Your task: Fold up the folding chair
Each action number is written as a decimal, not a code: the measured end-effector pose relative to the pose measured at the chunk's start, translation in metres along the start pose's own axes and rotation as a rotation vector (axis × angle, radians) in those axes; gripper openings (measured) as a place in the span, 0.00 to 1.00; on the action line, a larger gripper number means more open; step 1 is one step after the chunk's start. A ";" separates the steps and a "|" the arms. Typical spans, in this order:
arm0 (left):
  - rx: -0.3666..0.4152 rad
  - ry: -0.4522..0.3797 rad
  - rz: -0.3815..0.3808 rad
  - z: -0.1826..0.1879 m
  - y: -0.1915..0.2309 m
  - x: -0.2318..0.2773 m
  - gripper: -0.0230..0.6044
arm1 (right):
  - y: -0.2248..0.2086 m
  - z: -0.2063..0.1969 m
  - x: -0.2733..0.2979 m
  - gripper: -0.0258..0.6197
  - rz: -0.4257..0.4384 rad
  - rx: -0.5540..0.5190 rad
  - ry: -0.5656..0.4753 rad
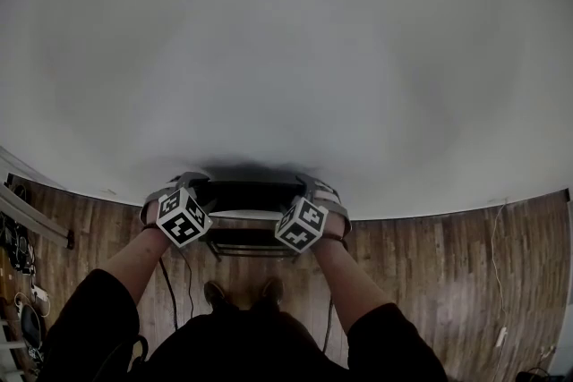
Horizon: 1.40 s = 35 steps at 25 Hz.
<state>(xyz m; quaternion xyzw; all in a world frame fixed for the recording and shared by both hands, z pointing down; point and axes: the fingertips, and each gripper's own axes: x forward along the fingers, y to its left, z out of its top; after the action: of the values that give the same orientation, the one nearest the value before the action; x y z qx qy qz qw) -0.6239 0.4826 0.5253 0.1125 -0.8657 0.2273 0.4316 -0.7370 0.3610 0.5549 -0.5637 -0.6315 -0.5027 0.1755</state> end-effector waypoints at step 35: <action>-0.024 0.043 0.058 0.008 0.035 0.022 0.33 | -0.033 0.001 0.007 0.57 -0.252 0.046 -0.023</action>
<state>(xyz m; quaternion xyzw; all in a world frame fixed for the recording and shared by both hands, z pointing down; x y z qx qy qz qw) -0.6562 0.5089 0.5287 0.0773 -0.8616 0.2318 0.4449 -0.7686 0.3703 0.5457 -0.4813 -0.7106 -0.4999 0.1165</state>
